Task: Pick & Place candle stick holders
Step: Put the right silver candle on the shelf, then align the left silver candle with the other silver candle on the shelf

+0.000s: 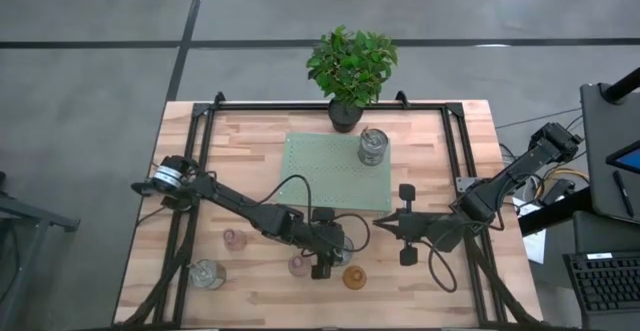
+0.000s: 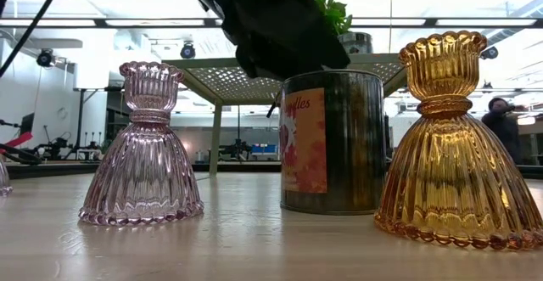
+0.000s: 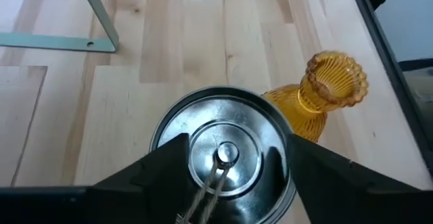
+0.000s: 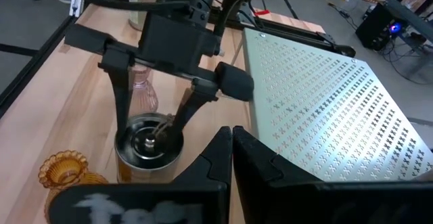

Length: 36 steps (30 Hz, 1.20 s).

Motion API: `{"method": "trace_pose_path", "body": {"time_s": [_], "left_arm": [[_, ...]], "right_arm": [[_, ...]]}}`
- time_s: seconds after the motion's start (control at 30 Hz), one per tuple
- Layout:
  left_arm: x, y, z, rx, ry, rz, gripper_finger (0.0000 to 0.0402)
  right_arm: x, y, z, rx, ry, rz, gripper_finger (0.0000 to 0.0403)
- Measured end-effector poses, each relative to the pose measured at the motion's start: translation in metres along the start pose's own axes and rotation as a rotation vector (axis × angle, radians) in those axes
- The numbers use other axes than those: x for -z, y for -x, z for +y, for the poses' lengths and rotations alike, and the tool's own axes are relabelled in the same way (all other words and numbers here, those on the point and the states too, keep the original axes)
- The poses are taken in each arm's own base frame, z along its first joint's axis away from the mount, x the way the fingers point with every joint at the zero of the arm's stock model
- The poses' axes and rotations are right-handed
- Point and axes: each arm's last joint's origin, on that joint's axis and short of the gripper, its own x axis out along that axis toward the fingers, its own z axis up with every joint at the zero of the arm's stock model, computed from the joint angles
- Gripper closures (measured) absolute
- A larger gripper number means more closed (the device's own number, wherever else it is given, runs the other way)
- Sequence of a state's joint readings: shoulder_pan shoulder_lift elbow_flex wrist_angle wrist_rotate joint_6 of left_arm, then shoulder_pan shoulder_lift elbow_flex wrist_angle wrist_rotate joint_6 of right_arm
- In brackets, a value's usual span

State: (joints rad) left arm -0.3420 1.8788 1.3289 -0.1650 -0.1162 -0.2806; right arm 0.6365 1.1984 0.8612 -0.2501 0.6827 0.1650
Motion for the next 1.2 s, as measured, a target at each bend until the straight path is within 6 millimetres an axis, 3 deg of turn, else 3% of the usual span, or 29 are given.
{"method": "trace_pose_path", "body": {"time_s": [0.3, 0.57, 1.03, 1.2], "left_arm": [[-0.005, 0.021, 0.0, -0.002, 0.032, 0.016, 0.0076], [0.008, 0.042, -0.002, -0.037, 0.079, 0.144, 0.0064], [0.048, 0.023, 0.003, -0.076, 0.083, 0.101, 0.0062], [0.054, 0.017, 0.004, -0.034, 0.105, 0.002, 0.0062]], "right_arm": [[0.0, 0.0, 0.0, 0.0, 0.0, 0.0, 0.0394], [0.0, 0.0, 0.0, 0.0, 0.0, 0.001, 0.0394], [0.0, 0.0, 0.0, 0.0, -0.01, 0.001, 0.0394], [0.0, 0.0, 0.0, 0.0, -0.008, 0.001, 0.0394]]}}
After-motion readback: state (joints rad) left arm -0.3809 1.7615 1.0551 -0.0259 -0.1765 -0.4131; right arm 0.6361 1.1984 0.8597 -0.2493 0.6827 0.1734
